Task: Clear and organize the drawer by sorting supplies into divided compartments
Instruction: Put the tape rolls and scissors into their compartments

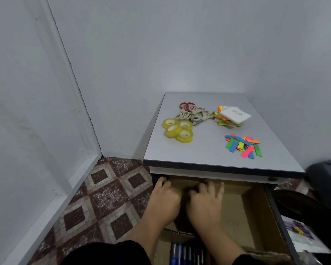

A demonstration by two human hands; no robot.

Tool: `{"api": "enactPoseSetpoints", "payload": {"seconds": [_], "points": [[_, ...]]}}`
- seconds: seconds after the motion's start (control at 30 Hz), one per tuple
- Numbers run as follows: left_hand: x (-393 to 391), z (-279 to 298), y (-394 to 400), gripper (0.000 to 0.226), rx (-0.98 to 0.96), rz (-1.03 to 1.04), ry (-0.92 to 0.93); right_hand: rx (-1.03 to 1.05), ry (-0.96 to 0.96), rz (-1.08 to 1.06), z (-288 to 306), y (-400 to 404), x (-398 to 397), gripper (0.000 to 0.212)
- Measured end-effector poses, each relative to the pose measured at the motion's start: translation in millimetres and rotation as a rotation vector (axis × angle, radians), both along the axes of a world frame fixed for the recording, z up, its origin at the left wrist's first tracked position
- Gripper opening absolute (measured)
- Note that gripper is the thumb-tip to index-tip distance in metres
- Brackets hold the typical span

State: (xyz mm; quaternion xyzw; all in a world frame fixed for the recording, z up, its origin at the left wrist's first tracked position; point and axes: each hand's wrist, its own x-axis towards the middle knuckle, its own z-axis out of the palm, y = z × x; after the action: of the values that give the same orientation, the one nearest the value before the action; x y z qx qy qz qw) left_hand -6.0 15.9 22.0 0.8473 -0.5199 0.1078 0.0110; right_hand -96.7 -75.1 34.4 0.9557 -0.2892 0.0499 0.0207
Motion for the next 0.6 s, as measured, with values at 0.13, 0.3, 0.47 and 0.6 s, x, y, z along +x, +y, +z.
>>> {"api": "enactPoseSetpoints", "payload": {"seconds": [0.13, 0.3, 0.47, 0.6], "points": [[-4, 2, 6, 0.014, -0.489, -0.034, -0.037, -0.075, -0.598, 0.121, -7, -4, -10, 0.013], [-1, 55, -9, 0.014, -0.914, 0.058, -0.019, 0.009, -0.876, 0.282, 40, -17, 14, 0.023], [46, 99, -41, 0.04, -0.693, 0.391, 0.271, 0.272, -0.503, 0.107, 87, -40, 58, 0.05], [63, 97, -46, 0.043, -0.516, 0.402, 0.378, 0.222, -0.401, 0.134, 86, -46, 63, 0.045]]}}
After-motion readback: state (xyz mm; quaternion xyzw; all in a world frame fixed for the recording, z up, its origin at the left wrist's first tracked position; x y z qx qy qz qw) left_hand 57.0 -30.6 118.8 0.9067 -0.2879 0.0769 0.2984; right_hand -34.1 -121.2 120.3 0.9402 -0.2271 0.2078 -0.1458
